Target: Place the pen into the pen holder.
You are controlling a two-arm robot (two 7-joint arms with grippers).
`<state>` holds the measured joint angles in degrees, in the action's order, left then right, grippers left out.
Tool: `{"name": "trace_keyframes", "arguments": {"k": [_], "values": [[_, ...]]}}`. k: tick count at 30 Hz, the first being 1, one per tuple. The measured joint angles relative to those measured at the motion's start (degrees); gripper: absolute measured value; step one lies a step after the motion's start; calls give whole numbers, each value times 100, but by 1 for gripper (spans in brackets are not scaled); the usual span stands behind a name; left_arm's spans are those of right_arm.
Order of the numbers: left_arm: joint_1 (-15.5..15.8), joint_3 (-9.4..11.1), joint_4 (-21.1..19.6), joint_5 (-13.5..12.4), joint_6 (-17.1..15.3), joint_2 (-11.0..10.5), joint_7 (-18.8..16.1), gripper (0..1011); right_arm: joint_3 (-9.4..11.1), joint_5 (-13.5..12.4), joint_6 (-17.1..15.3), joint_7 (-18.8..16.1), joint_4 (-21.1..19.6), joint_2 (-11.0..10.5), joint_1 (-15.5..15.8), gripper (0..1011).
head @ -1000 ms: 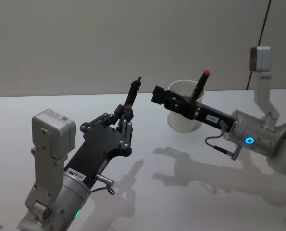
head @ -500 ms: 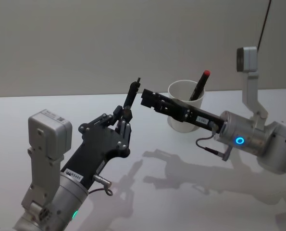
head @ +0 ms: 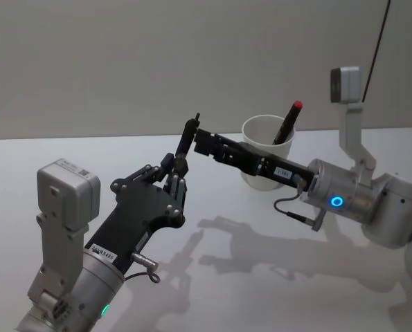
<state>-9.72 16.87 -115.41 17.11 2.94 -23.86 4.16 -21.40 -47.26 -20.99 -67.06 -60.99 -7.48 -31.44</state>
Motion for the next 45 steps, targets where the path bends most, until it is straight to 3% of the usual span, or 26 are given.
{"name": "trace_keyframes", "arguments": {"k": [25,45], "values": [[-11,-59,57,-14,-20,79,75,139,-251,-116,37,-35,-11,75,-55,1002],[-11,-75,74,-21,-12,97,93,139,-316,-135,87,59,-58,70,-47,1002]]}}
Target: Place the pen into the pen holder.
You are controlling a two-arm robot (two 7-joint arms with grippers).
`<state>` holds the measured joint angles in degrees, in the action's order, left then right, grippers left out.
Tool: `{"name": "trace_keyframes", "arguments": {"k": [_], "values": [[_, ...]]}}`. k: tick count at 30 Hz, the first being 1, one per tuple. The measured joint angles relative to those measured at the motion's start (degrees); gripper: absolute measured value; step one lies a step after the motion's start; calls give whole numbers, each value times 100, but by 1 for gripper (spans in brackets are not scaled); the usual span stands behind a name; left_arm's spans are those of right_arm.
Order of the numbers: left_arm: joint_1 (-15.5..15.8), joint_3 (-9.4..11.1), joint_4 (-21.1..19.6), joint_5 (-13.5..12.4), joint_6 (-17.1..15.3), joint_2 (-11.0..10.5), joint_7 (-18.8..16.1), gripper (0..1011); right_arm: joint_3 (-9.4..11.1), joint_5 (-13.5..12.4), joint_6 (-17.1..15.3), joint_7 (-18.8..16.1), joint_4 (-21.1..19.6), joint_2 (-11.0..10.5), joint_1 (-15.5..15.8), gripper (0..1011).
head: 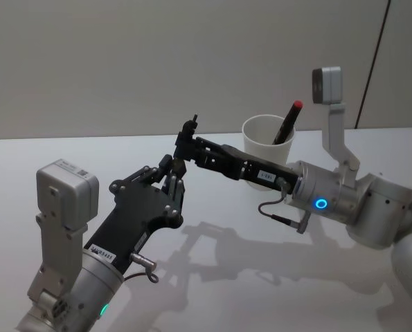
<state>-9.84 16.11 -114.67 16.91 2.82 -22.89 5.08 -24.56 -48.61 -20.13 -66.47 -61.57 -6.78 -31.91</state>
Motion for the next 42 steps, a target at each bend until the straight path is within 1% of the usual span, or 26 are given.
{"name": "trace_keyframes", "arguments": {"k": [11,32,38,42], "values": [[0,-2,1,0,1,4,1,139,-2,-24,48,257,-95,-64,52,1002],[0,-1,1,1,0,4,0,139,-59,-107,2,323,-228,-113,102,1002],[0,-1,1,1,0,4,0,139,-74,-110,14,345,-222,-114,99,1002],[0,-1,1,1,0,4,0,139,-92,-99,77,396,-143,-91,65,1002]]}}
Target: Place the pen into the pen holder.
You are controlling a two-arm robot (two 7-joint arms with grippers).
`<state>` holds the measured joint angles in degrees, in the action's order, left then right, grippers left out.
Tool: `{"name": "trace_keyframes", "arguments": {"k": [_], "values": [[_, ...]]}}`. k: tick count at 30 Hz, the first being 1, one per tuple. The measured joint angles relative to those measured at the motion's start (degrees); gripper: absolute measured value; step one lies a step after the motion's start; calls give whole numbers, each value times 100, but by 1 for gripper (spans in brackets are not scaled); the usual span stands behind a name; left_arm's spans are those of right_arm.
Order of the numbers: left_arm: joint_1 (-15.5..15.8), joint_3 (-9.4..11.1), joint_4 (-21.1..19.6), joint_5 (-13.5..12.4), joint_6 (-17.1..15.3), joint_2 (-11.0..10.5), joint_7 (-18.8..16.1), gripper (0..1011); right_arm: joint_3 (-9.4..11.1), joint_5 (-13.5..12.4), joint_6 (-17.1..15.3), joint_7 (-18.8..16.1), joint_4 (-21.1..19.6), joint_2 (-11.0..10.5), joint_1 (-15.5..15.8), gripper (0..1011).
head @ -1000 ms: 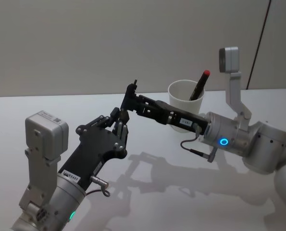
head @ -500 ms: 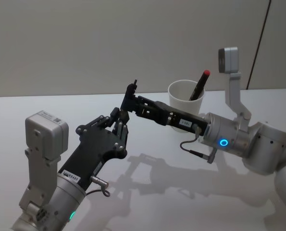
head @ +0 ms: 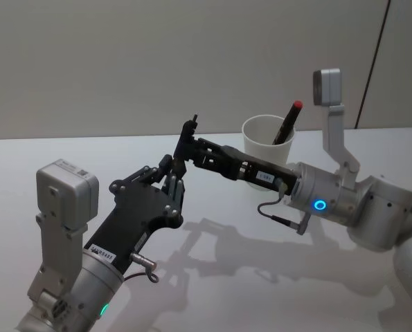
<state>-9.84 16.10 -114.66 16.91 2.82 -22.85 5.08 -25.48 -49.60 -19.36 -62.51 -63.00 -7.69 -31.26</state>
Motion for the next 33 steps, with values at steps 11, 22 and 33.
{"name": "trace_keyframes", "arguments": {"k": [11,22,33], "values": [[0,0,0,0,0,0,0,138,-45,52,181,56,252,72,-121,1002],[0,0,0,0,0,0,0,138,-70,60,263,56,363,97,-180,1002],[0,0,0,0,0,0,0,138,-78,-4,268,-77,386,84,-211,1002]]}}
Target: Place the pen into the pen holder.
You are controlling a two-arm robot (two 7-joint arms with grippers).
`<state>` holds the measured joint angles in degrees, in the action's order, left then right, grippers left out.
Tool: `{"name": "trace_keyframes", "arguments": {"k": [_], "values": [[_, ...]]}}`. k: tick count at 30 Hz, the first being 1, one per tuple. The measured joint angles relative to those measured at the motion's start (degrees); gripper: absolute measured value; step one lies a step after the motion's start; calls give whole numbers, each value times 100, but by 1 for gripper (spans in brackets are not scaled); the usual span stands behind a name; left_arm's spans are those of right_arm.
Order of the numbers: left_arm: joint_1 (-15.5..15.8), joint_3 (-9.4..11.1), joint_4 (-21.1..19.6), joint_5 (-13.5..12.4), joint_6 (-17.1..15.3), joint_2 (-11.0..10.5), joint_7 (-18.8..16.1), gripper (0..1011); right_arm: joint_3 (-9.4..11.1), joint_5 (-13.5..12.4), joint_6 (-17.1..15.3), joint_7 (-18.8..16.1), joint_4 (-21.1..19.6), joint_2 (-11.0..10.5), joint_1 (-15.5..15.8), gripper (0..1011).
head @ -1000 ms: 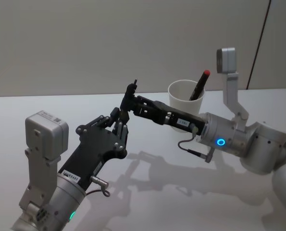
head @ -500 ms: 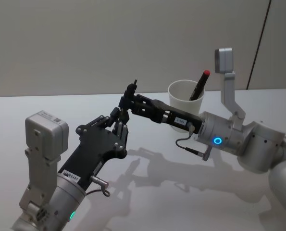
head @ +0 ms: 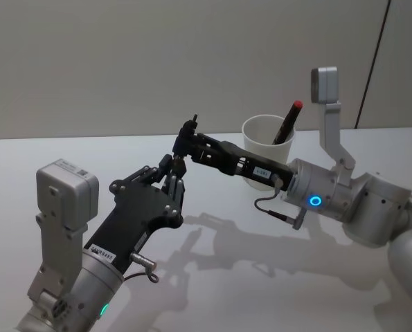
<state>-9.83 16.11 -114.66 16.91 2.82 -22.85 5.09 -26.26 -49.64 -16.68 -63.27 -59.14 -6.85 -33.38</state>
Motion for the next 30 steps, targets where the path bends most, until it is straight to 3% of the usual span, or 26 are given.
{"name": "trace_keyframes", "arguments": {"k": [30], "values": [[0,0,0,0,0,0,0,139,-41,-119,-125,-259,-42,-87,-10,1002]]}}
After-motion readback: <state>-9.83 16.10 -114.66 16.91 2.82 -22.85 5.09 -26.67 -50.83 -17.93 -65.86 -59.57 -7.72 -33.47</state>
